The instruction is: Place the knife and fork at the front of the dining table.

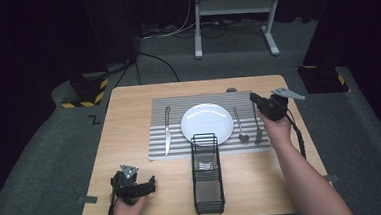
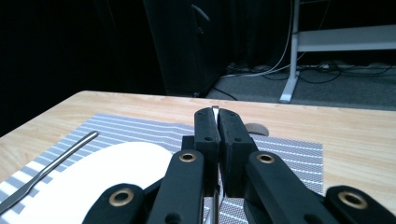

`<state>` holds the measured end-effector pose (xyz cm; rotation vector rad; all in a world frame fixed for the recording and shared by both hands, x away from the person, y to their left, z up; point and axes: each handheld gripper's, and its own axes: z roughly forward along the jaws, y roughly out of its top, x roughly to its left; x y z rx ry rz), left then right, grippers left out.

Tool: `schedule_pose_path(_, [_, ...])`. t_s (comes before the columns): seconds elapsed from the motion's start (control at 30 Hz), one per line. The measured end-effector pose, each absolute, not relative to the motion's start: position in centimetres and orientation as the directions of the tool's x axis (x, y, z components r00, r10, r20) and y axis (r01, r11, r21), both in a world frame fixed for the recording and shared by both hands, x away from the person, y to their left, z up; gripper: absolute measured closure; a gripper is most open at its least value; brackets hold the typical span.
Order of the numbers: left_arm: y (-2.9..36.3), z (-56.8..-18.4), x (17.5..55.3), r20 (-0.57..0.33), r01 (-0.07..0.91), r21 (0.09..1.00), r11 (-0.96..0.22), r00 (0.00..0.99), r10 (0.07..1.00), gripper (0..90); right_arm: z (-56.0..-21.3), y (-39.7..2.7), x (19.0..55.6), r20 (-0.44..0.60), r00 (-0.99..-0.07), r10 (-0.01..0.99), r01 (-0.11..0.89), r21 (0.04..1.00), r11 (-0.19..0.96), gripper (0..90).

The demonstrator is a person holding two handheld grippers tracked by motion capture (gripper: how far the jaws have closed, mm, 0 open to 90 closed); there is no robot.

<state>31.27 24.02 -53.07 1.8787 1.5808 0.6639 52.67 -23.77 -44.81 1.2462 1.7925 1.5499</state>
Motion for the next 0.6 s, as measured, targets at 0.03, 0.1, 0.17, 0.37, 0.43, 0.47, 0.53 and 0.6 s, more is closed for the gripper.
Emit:
schedule_pose_path(0.03, [24.0, -53.1, 31.3, -0.001, 0.693, 0.711, -0.119, 0.17, 0.985, 0.9, -44.8, -23.8, 52.8, 0.209, -0.479, 0.852, 0.327, 0.944, -0.048, 87.4])
schedule_pose_path(0.1, [24.0, -53.1, 31.3, -0.001, 0.693, 0.711, -0.119, 0.169, 0.986, 0.7, -45.1, -23.7, 53.2, 0.214, -0.466, 0.858, 0.331, 0.942, -0.055, 87.3])
schedule_pose_path(0.17, [24.0, -53.1, 31.3, -0.001, 0.694, 0.71, -0.119, 0.17, 0.986, 0.7, -45.5, -23.5, 53.7, 0.219, -0.457, 0.862, 0.334, 0.94, -0.062, 87.2])
schedule_pose_path(0.37, [24.1, -53.1, 31.3, -0.004, 0.693, 0.711, -0.118, 0.171, 0.985, 0.4, -46.6, -23.1, 55.1, 0.245, -0.417, 0.875, 0.365, 0.927, -0.086, 86.8])
schedule_pose_path(0.43, [24.0, -53.1, 31.4, -0.004, 0.693, 0.711, -0.116, 0.169, 0.986, 0.4, -47.0, -23.2, 55.6, 0.26, -0.408, 0.875, 0.381, 0.919, -0.095, 86.8])
schedule_pose_path(0.47, [24.0, -53.1, 31.4, -0.004, 0.695, 0.71, -0.117, 0.171, 0.985, 0.3, -47.1, -23.2, 55.8, 0.265, -0.403, 0.876, 0.388, 0.916, -0.099, 86.8])
schedule_pose_path(0.53, [24.1, -53.1, 31.4, -0.01, 0.693, 0.711, -0.115, 0.173, 0.985, 0.4, -47.4, -23.3, 56.1, 0.28, -0.395, 0.875, 0.402, 0.909, -0.109, 86.8])
schedule_pose_path(0.6, [24.1, -53.1, 31.5, -0.008, 0.692, 0.712, -0.118, 0.175, 0.984, 0.6, -47.5, -23.3, 56.3, 0.273, -0.389, 0.88, 0.408, 0.908, -0.101, 86.6])
